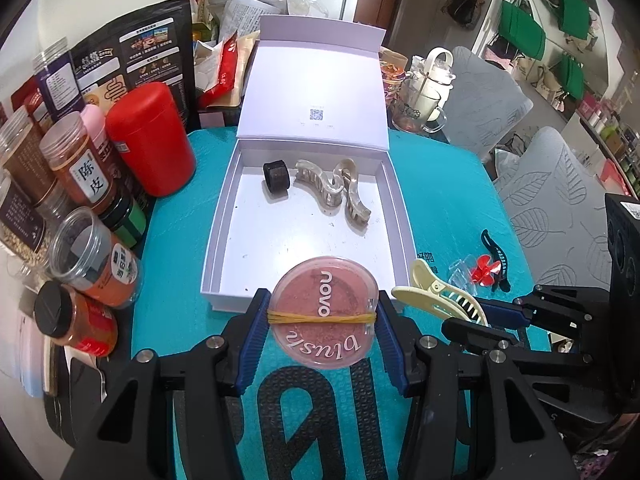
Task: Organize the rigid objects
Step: 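Lower the right gripper's claw clip while the left gripper lowers the compact into the box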
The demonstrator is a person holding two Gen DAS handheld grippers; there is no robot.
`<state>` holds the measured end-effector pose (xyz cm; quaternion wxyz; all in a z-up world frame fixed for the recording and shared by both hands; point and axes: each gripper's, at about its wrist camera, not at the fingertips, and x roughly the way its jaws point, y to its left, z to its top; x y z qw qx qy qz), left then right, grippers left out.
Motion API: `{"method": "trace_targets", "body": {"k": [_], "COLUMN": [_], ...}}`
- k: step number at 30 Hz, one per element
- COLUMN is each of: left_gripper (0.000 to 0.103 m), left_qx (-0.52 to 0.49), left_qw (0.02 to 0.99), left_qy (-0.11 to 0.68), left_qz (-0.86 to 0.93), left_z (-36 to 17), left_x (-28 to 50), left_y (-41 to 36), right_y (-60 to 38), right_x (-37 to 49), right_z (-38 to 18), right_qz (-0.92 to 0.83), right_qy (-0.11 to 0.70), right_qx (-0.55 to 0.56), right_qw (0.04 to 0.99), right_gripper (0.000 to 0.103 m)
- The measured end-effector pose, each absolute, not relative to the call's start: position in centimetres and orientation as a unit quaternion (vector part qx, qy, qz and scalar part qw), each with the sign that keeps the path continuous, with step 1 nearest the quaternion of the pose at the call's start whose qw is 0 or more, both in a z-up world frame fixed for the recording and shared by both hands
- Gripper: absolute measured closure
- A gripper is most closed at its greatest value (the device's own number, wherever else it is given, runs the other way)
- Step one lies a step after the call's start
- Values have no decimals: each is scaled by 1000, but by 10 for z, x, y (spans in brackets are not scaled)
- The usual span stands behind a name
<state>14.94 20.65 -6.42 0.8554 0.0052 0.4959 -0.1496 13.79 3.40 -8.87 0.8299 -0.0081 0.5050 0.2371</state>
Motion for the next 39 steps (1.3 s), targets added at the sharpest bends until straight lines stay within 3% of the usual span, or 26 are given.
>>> {"method": "trace_targets", "body": {"k": [39], "left_gripper": [52], "left_qx": [51], "left_qw": [836], "left_qy": [512], "left_qz": [-189], "left_z": [-119], "left_x": [287], "left_y": [204], "right_y": [42], "right_x": [279], "right_z": [-129], "right_qz": [181], "right_qy": [510], "right_qx": [3], "right_qw": [841], "right_gripper": [82]}}
